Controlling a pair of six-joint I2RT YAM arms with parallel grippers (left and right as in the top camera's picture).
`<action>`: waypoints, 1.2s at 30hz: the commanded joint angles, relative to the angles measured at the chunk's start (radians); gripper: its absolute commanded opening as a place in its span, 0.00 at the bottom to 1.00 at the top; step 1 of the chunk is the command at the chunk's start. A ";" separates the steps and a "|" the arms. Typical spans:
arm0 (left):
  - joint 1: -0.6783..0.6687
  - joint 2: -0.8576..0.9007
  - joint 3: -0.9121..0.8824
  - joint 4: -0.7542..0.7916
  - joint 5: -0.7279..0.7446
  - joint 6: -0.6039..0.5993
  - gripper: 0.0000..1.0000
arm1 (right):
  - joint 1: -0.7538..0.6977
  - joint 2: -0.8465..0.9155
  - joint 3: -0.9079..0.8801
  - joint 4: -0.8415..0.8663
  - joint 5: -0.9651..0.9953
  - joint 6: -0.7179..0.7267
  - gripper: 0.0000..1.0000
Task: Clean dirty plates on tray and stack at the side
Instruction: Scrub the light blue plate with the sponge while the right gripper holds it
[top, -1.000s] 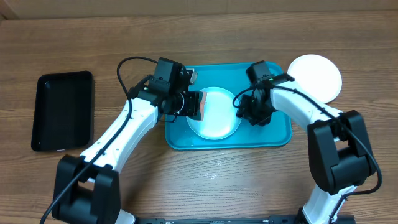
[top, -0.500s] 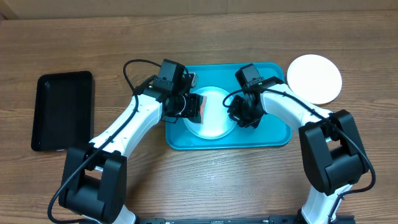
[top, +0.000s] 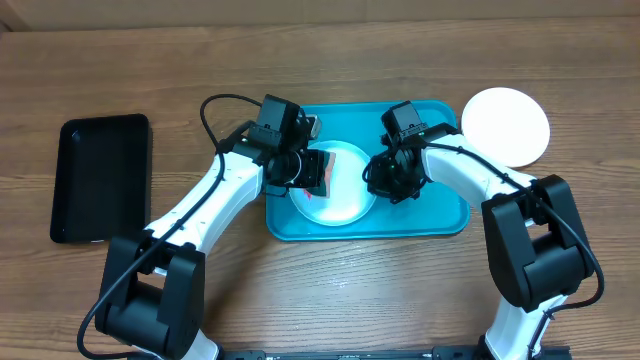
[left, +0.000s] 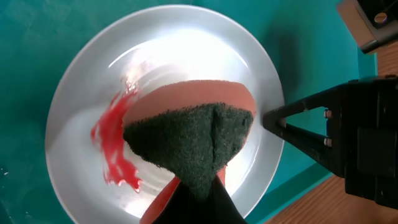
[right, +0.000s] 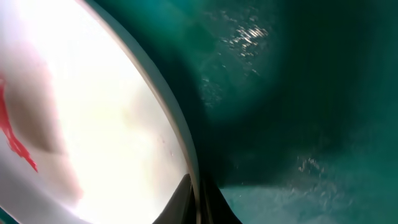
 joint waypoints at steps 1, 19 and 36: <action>-0.009 0.008 0.000 0.004 0.019 -0.015 0.04 | -0.011 0.051 -0.030 -0.003 0.075 -0.139 0.04; -0.046 0.179 0.000 0.063 0.003 -0.119 0.04 | -0.017 0.052 -0.025 -0.028 0.049 0.035 0.13; -0.046 0.176 0.093 -0.178 -0.525 -0.171 0.04 | -0.017 0.052 -0.025 -0.016 0.053 0.047 0.09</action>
